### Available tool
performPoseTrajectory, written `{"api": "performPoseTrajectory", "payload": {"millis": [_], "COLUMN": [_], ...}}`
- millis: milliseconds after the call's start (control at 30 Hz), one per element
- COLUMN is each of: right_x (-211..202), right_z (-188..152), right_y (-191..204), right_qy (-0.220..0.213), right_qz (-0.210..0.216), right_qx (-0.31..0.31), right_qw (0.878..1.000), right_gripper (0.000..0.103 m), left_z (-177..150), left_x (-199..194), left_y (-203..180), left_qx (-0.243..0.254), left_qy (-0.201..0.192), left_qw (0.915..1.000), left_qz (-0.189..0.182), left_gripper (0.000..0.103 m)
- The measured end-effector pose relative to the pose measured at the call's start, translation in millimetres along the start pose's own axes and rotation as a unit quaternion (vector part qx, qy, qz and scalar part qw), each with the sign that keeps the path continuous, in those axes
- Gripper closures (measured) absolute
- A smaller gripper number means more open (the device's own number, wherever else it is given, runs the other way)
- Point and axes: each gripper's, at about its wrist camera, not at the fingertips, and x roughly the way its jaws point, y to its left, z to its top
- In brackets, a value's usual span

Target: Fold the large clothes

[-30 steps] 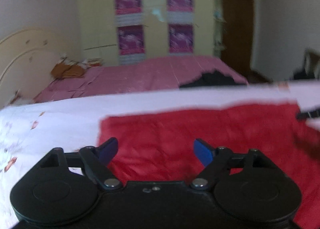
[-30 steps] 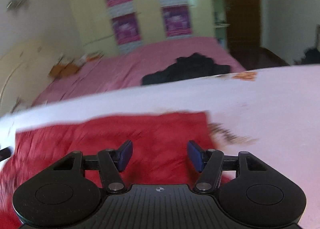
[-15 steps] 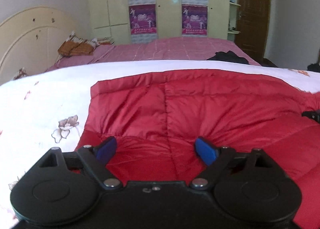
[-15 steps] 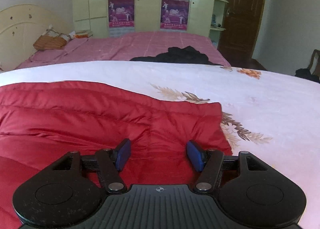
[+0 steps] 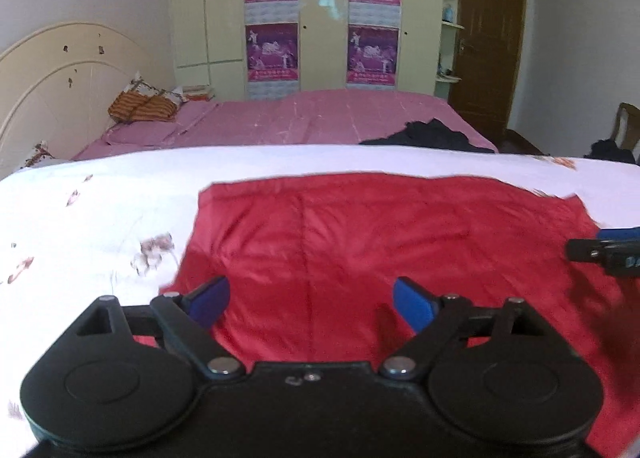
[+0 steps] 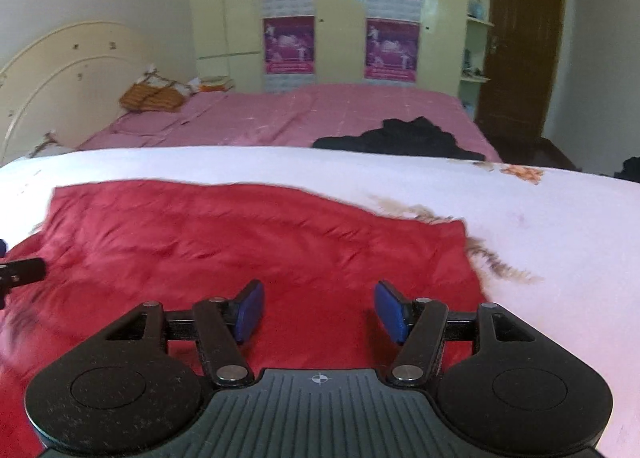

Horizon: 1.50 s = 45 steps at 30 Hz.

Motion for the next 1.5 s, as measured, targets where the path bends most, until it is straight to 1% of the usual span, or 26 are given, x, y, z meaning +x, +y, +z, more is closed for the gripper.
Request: {"api": "performPoseTrajectory", "payload": {"millis": [67,133,233,433,600,667,733,867,933,1033,1233,1367,1433,1500], "right_x": [-8.3,-12.4,-8.2,7.8,23.7,22.5,14.8,-13.2,-28.3,-47.8,-77.7,-85.8,-90.0,-100.8], "right_z": [-9.4,-18.3,-29.1,-44.3,-48.9,-43.4,-37.3,-34.3,-35.7,-40.3,-58.1,-77.0,-81.0,-80.5], "right_y": [8.7,12.5,12.5,8.2,1.0,-1.4,-4.3,-6.9,-6.6,-3.7,1.2,3.2,-1.9,-10.9], "right_qy": [-0.005,-0.01,0.0,0.016,0.022,0.036,0.043,0.03,0.022,0.014,0.016,0.031,0.037,0.036], "right_qz": [-0.004,-0.015,-0.031,-0.056,-0.055,-0.053,-0.051,-0.047,-0.038,-0.032,-0.017,-0.034,-0.035,-0.035], "right_qx": [-0.004,-0.012,-0.019,-0.051,-0.043,-0.032,-0.02,-0.002,0.001,-0.009,-0.007,-0.031,-0.022,0.002], "right_qw": [1.0,1.0,0.999,0.997,0.997,0.997,0.998,0.998,0.999,0.999,1.0,0.998,0.998,0.999], "right_gripper": [0.042,0.042,0.042,0.042,0.041,0.041,0.041,0.041,0.041,0.041,0.041,0.041,0.041,0.041], "left_z": [-10.0,-21.3,-33.0,-32.6,-37.0,-36.9,-33.4,-25.2,-23.7,-24.7,-40.5,-58.2,-62.2,-62.9], "left_x": [-7.0,-6.9,2.8,15.6,19.8,20.3,19.3,12.4,3.7,-14.0,-52.0,-64.0,-70.4,-82.3], "left_y": [-6.5,-12.9,-11.1,-10.2,-8.7,-8.3,-7.6,-6.7,-5.4,-2.2,5.1,12.2,15.9,22.0], "left_qx": [0.007,0.021,0.013,0.0,-0.001,-0.001,-0.002,0.002,-0.002,-0.007,-0.019,-0.025,-0.032,-0.052], "left_qy": [-0.002,0.006,0.022,0.046,0.051,0.056,0.063,0.07,0.068,0.059,0.053,0.067,0.069,0.067], "left_qw": [1.0,0.9997,0.9994,0.9986,0.9984,0.9981,0.9977,0.9971,0.9971,0.9978,0.9983,0.9973,0.9968,0.9962], "left_qz": [0.003,0.014,0.024,0.025,0.025,0.026,0.027,0.031,0.035,0.029,0.017,0.02,0.022,0.02], "left_gripper": [0.014,0.013,0.012,0.011,0.01,0.009,0.009,0.01,0.012,0.012,0.012,0.012,0.013,0.013]}}
